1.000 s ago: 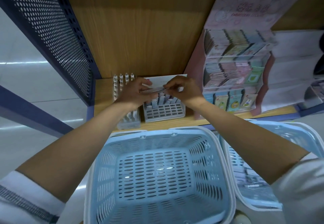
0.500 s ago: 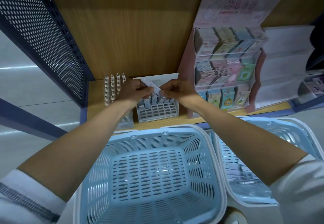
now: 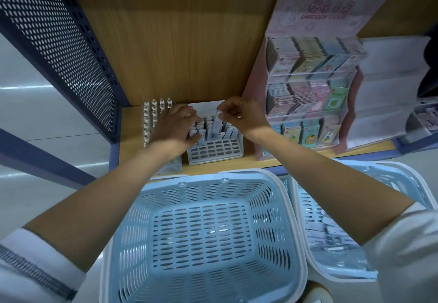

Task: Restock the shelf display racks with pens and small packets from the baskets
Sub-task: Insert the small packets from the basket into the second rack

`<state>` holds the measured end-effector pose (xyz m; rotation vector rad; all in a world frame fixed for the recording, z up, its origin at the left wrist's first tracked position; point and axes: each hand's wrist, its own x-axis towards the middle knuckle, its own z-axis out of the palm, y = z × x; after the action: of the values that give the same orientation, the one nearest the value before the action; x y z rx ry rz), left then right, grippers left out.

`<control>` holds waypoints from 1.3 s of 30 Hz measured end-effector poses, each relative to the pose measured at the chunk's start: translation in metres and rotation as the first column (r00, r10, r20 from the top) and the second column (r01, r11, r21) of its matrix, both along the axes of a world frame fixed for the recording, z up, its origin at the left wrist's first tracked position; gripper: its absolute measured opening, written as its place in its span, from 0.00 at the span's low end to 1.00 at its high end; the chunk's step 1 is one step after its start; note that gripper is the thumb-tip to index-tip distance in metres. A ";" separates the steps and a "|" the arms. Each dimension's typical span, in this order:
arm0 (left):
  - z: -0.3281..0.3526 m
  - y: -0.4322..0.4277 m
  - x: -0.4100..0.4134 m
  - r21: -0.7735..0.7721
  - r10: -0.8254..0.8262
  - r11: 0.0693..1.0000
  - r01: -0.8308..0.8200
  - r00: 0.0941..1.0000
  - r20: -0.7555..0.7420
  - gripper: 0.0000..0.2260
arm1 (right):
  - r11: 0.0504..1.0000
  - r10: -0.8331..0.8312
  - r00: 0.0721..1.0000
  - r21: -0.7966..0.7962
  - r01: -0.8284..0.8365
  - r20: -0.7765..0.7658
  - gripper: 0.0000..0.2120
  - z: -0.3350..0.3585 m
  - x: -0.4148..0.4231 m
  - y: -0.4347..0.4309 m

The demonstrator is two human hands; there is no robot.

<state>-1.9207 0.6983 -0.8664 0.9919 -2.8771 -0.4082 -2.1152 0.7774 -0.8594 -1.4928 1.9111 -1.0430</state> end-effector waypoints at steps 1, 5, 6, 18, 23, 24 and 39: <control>-0.005 -0.002 0.005 -0.061 -0.051 0.997 0.057 0.995 0.086 0.24 | 1.000 0.002 0.999 0.011 -0.001 -0.038 0.04 -0.004 -0.001 0.002; -0.025 -0.004 0.006 -0.136 -0.058 0.986 0.098 0.960 0.275 0.31 | 0.994 0.076 0.978 0.092 -0.058 -0.196 0.04 -0.024 0.002 0.004; -0.028 -0.005 0.004 -0.145 -0.060 0.984 0.105 0.957 0.284 0.30 | 0.992 0.097 0.967 0.102 -0.074 -0.237 0.04 -0.029 0.003 0.004; -0.036 -0.004 0.001 -0.216 -0.131 0.950 0.225 0.917 0.377 0.21 | 0.989 0.111 0.914 0.132 -0.064 -0.389 0.02 -0.052 0.005 -0.001; -0.029 -0.010 0.011 -0.174 -0.119 0.972 0.160 0.967 0.224 0.21 | 0.989 0.122 0.896 0.125 -0.076 -0.427 0.03 -0.052 0.005 -0.002; -0.030 -0.011 0.014 -0.197 -0.116 0.968 0.153 0.975 0.187 0.22 | 0.989 0.122 0.896 0.129 -0.073 -0.427 0.03 -0.053 0.005 -0.002; -0.044 -0.016 0.029 -0.224 -0.065 0.973 0.061 0.998 -0.009 0.30 | 0.992 0.115 0.848 0.102 -0.072 -0.518 0.04 -0.065 0.010 -0.014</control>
<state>-1.8913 0.6826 -0.9101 0.8578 -2.8645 -0.0911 -2.1053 0.7636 -0.9240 -1.9483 2.1710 -0.5333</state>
